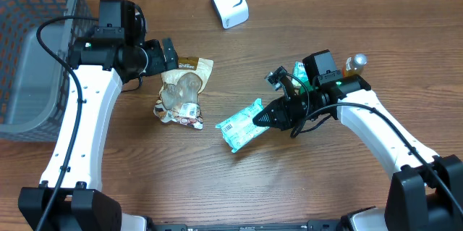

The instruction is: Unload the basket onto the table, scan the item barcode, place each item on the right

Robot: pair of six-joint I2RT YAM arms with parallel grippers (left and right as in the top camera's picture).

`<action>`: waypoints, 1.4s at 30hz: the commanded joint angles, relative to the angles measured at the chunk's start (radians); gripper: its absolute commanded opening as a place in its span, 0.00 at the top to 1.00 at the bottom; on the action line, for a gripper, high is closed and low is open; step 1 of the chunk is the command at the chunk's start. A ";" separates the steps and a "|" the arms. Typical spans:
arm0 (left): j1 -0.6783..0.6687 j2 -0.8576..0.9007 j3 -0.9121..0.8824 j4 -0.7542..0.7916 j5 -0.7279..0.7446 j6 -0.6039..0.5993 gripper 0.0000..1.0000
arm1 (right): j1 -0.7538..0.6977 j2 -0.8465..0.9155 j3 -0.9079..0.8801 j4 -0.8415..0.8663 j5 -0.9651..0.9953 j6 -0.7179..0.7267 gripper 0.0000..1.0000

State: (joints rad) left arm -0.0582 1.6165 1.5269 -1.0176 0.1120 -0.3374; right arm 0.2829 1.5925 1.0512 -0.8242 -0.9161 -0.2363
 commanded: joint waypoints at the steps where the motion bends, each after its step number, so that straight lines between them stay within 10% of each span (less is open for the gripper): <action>1: 0.001 0.002 -0.002 0.001 0.008 0.009 0.00 | -0.003 -0.024 0.006 0.003 -0.016 -0.008 0.97; 42: -0.008 0.002 -0.002 0.001 0.008 0.009 0.00 | -0.003 -0.024 0.031 0.006 -0.014 0.063 0.96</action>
State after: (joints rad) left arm -0.0589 1.6165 1.5269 -1.0176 0.1120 -0.3374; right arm 0.2832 1.5925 1.0512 -0.8234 -0.9123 -0.2176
